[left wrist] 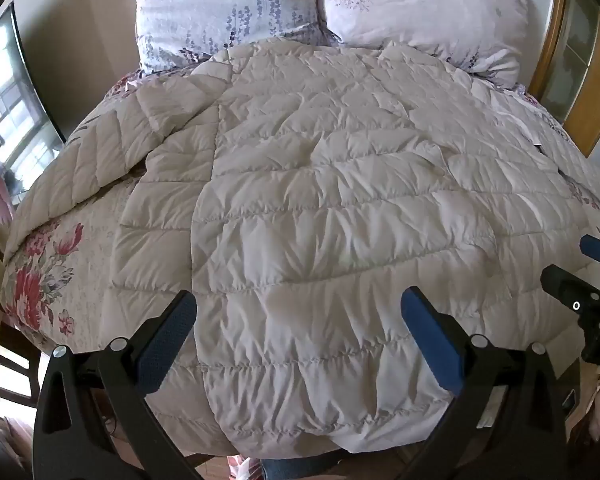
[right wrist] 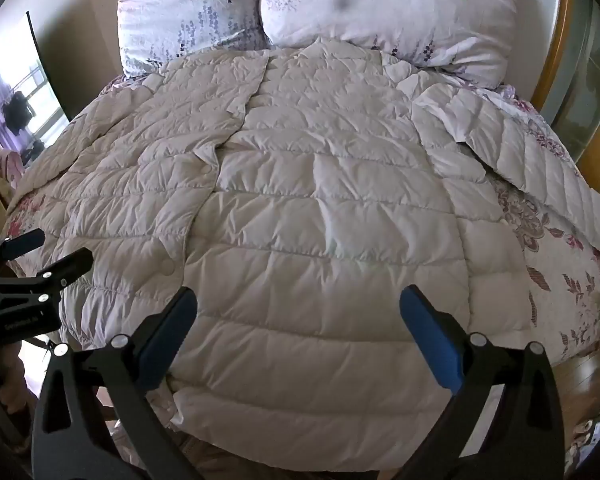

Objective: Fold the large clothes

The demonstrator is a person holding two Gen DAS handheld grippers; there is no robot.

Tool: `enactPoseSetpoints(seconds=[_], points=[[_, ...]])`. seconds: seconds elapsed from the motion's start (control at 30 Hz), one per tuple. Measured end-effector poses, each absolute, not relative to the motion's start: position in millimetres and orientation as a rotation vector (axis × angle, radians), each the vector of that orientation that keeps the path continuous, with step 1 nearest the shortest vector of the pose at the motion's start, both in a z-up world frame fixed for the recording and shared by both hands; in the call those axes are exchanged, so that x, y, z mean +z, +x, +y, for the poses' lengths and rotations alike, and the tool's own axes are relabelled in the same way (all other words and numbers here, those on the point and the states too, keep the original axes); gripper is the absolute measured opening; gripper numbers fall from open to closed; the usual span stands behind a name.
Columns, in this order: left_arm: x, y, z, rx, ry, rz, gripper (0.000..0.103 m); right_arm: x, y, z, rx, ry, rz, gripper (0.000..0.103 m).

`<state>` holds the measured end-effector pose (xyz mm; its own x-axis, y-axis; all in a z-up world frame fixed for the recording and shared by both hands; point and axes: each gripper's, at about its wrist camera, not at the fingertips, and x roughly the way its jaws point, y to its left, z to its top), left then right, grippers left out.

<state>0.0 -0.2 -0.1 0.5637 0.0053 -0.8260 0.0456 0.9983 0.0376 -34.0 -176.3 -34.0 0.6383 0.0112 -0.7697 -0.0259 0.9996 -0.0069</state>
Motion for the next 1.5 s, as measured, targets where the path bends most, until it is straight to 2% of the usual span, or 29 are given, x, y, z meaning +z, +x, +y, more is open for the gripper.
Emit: enactPoseSetpoints(seconds=[1.5], points=[[-0.2,0.0,-0.2,-0.024,0.058,0.975,0.102,-34.6,-31.3,-182.3,0.027,-0.001,0.882,0.101]])
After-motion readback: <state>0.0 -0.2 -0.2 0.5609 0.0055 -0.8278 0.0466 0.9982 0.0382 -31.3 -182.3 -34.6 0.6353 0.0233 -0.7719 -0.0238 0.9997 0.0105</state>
